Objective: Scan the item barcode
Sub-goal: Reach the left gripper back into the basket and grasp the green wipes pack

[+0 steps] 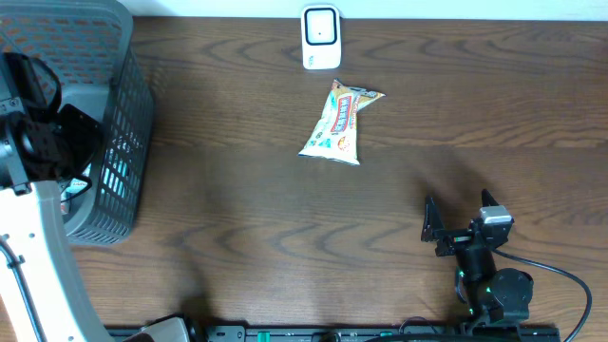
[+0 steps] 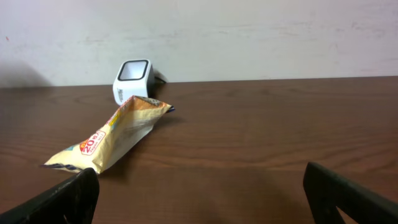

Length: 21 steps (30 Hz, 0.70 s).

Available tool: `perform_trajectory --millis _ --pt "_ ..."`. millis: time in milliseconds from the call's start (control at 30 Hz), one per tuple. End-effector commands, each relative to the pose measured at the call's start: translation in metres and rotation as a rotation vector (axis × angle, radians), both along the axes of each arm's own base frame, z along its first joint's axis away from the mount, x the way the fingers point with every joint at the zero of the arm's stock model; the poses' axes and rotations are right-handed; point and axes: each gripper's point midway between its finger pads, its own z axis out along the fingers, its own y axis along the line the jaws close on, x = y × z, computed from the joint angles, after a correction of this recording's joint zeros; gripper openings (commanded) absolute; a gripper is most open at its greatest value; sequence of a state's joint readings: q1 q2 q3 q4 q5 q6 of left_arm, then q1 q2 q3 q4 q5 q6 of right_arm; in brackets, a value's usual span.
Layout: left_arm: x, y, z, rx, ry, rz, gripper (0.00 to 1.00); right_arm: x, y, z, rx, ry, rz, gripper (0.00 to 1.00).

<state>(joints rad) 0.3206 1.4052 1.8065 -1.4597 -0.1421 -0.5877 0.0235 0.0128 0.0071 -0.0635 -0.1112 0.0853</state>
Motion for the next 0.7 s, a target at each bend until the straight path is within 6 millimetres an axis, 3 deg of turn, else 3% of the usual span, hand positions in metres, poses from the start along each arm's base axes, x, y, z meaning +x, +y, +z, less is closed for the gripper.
perform_trajectory --millis 0,233,367,533,667 --pt "0.007 -0.001 -0.012 -0.041 0.027 0.01 0.98 0.0 -0.003 -0.001 -0.016 -0.001 -0.011 0.99" --pt "0.016 0.004 -0.022 -0.042 0.059 0.013 0.98 0.0 -0.003 -0.001 -0.016 -0.001 -0.011 0.99" --pt "0.033 0.011 -0.022 -0.021 0.018 0.016 0.98 0.0 -0.003 -0.001 -0.016 -0.001 -0.011 0.99" --pt "0.046 0.034 -0.008 0.084 -0.048 0.045 0.98 0.0 -0.003 -0.001 -0.016 -0.001 -0.011 0.99" --pt "0.061 0.061 0.009 0.202 -0.098 -0.035 0.98 0.0 -0.003 -0.001 -0.016 -0.001 -0.011 0.99"
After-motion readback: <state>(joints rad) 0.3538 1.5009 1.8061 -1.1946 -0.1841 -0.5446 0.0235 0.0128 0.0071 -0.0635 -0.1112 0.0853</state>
